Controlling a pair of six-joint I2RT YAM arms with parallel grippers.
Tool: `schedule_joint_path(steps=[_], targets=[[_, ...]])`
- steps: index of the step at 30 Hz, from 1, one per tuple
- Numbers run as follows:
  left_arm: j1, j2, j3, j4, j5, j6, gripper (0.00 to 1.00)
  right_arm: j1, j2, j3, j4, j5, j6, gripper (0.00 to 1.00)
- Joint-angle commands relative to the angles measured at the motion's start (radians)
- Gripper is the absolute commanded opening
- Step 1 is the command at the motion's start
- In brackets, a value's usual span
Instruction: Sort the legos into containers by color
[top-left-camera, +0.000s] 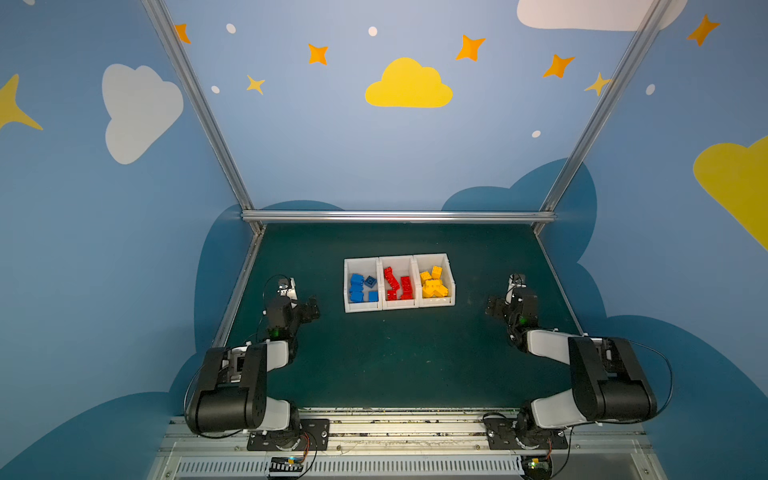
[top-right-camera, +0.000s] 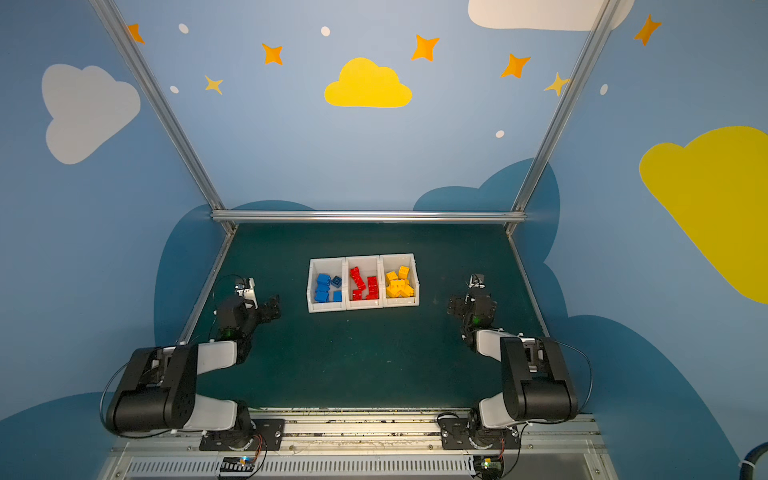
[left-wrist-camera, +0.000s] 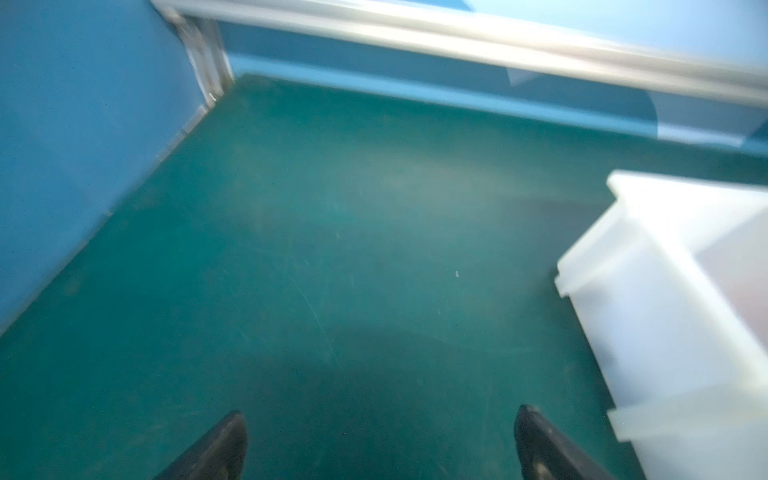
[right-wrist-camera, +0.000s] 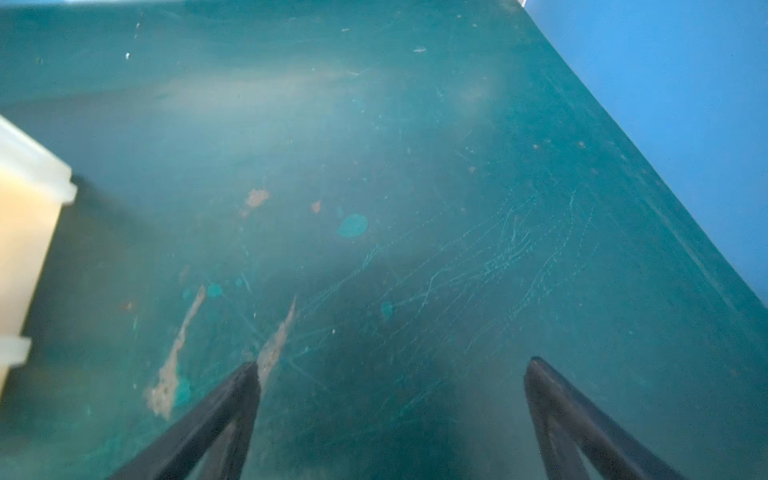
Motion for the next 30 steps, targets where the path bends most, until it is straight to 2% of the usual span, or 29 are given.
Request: schedule_joint_path(steps=[1,5,24,30], targets=[[-0.013,0.081,0.007,0.192,0.08,0.03,0.99,-0.005,-0.024,0.032,-0.024,-0.011,0.032,0.99],[-0.019,0.049,0.034,0.085,0.074,0.046,0.99,-0.004,-0.026,0.03,-0.024,-0.008,0.032,0.99],[-0.025,0.05,0.034,0.086,0.062,0.049,0.99,0.001,-0.028,0.04,-0.047,-0.007,0.041,0.99],[-0.024,0.049,0.035,0.085,0.062,0.05,0.99,-0.021,-0.02,0.053,-0.063,-0.051,0.044,0.99]])
